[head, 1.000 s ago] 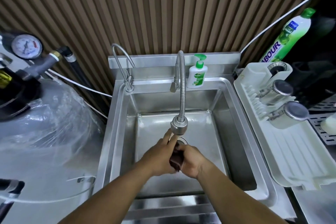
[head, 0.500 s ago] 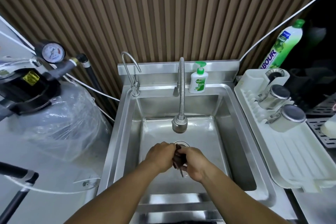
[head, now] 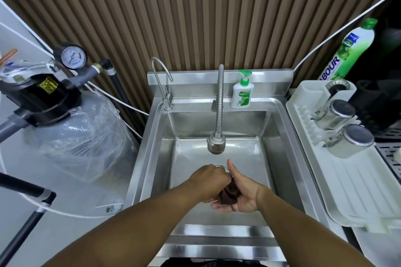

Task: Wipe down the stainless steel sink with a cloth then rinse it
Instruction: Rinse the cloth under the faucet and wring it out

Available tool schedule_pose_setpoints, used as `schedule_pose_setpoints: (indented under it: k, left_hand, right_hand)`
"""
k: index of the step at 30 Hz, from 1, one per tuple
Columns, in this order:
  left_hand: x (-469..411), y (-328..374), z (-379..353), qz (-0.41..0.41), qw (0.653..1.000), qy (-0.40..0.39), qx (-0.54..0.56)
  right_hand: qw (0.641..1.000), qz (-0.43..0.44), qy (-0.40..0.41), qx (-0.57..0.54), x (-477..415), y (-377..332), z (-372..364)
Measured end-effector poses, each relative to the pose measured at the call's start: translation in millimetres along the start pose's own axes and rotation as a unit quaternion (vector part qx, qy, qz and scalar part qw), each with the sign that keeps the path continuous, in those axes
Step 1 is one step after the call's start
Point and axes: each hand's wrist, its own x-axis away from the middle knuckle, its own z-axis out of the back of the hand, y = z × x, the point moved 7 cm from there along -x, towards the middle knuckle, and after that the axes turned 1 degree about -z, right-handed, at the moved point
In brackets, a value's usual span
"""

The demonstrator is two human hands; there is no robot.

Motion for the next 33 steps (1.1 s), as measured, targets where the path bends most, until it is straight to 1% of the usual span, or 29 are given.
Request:
schedule_pose_setpoints:
  k: [2, 4, 8, 10, 12, 14, 17, 19, 21, 23, 25, 28, 30, 33]
  left_hand:
    - [1, -2, 0, 0.005, 1.000, -0.018, 0.009]
    - [1, -3, -1, 0.007, 1.000, -0.026, 0.006]
    - [-2, -13, -3, 0.060, 0.995, -0.056, 0.054]
    - [-2, -15, 2, 0.062, 0.995, -0.062, 0.039]
    - [-4, -16, 8, 0.040, 0.998, -0.054, -0.006]
    - [-5, -14, 9, 0.005, 0.997, -0.057, -0.046]
    - [-4, -14, 5, 0.004, 0.997, -0.075, -0.023]
    - [-4, -14, 1, 0.012, 0.997, -0.077, -0.002]
    - [-5, -15, -6, 0.018, 0.996, -0.085, 0.014]
    - [-6, -18, -14, 0.033, 0.995, -0.093, 0.026]
    - [-6, -22, -20, 0.056, 0.993, -0.098, 0.045]
    - [-8, -29, -26, 0.088, 0.986, -0.107, 0.087]
    - [-13, -32, -29, 0.098, 0.980, -0.111, 0.133]
    - [-17, -30, -30, 0.088, 0.972, -0.129, 0.177]
  right_hand:
    - [0.999, 0.004, -0.010, 0.045, -2, -1, 2]
    - [0.998, 0.005, -0.017, 0.066, -2, -4, 4]
    - [0.994, 0.004, -0.025, 0.102, -4, -13, 3]
    - [0.991, 0.005, -0.029, 0.128, -4, -18, 2]
    - [0.985, 0.005, -0.019, 0.173, -2, -23, 0]
    - [0.972, 0.001, -0.008, 0.236, 0, -27, -1]
    - [0.943, -0.005, 0.013, 0.331, 1, -29, -3]
    - [0.923, -0.011, 0.050, 0.380, -4, -30, 2]
    - [0.892, -0.009, 0.104, 0.440, -8, -32, 7]
    - [0.859, 0.013, 0.147, 0.490, -12, -36, 8]
    - [0.835, 0.045, 0.173, 0.521, -17, -40, 7]
    - [0.791, 0.123, 0.221, 0.557, -23, -48, 11]
    - [0.733, 0.171, 0.262, 0.604, -17, -53, 10]
    - [0.618, 0.196, 0.308, 0.696, -8, -55, 3]
